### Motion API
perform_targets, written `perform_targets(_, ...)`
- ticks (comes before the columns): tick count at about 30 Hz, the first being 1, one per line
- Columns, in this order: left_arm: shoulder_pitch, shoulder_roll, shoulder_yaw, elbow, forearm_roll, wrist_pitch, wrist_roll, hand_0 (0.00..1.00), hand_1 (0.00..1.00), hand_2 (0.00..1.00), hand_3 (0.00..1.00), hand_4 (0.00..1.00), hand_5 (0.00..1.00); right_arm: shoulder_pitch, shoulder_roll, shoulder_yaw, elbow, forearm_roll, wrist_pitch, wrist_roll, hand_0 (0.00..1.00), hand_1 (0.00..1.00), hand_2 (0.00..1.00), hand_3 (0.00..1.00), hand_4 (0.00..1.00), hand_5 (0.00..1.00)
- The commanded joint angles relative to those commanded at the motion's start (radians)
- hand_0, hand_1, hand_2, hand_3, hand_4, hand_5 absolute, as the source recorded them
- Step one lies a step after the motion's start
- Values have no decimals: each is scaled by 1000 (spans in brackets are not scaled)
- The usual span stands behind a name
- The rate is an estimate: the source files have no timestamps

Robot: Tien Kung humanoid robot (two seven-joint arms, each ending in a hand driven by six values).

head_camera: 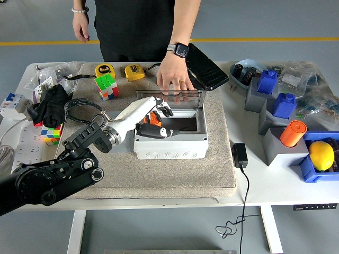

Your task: Fetch the battery,place it into the box,close the lid of the box

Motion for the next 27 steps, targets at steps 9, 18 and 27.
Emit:
perform_targets(9, 18, 17, -42, -61, -11, 3, -13, 364, 571, 576, 551, 947, 430, -1, 0, 2, 1, -1, 0, 1, 616, 652, 663, 566, 933, 445)
perform_targets(18, 45, 54, -73, -61, 12, -1, -6, 364, 571, 576, 551, 947, 431, -2, 0, 3, 0, -3, -1, 2, 617, 651, 663, 566, 933, 445)
perform_targets(27, 65, 96, -78, -62, 28, -4, -1, 363, 571, 575, 548, 946, 432, -2, -1, 8, 1, -5, -1, 2, 618, 651, 663, 565, 933, 445)
